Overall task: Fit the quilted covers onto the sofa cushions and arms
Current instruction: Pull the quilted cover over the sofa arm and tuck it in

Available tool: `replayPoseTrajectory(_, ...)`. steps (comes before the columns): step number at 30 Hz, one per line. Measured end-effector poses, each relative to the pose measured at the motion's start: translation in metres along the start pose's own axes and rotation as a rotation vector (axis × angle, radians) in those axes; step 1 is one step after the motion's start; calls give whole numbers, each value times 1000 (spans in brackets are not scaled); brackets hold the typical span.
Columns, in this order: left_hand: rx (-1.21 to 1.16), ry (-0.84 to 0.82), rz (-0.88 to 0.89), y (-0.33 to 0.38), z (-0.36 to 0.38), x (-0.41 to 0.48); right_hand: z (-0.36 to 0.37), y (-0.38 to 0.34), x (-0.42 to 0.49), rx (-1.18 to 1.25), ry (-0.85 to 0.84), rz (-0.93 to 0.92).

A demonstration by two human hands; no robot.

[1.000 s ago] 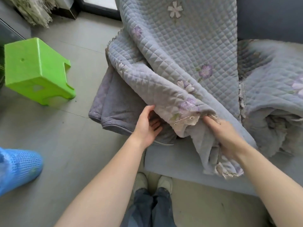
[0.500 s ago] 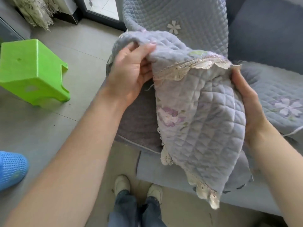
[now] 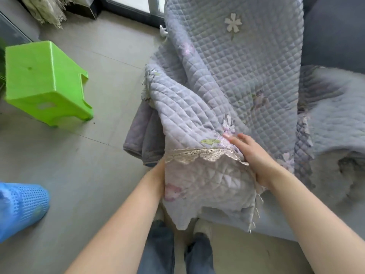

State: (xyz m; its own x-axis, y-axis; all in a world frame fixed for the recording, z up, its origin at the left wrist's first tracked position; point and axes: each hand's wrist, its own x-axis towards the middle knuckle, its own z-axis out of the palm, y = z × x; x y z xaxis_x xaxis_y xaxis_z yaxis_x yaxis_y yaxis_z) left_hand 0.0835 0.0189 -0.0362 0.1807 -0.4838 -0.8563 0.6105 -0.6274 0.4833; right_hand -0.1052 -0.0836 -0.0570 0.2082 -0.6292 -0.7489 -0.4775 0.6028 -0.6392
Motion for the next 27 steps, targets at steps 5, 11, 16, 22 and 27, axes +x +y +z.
replayPoseTrajectory(5,285,-417,518,68,-51,-22,25,-2,5,26,-15,-9)
replayPoseTrajectory(11,334,604,238,50,-226,21,69,8,22,-158,138,28)
replayPoseTrajectory(16,624,395,-125,-34,-253,90,103,29,41,-670,217,30)
replayPoseTrajectory(22,207,272,-69,-20,-205,118,111,33,53,-666,416,6)
replayPoseTrajectory(27,142,124,-163,-35,-161,120,101,42,56,-488,507,-87)
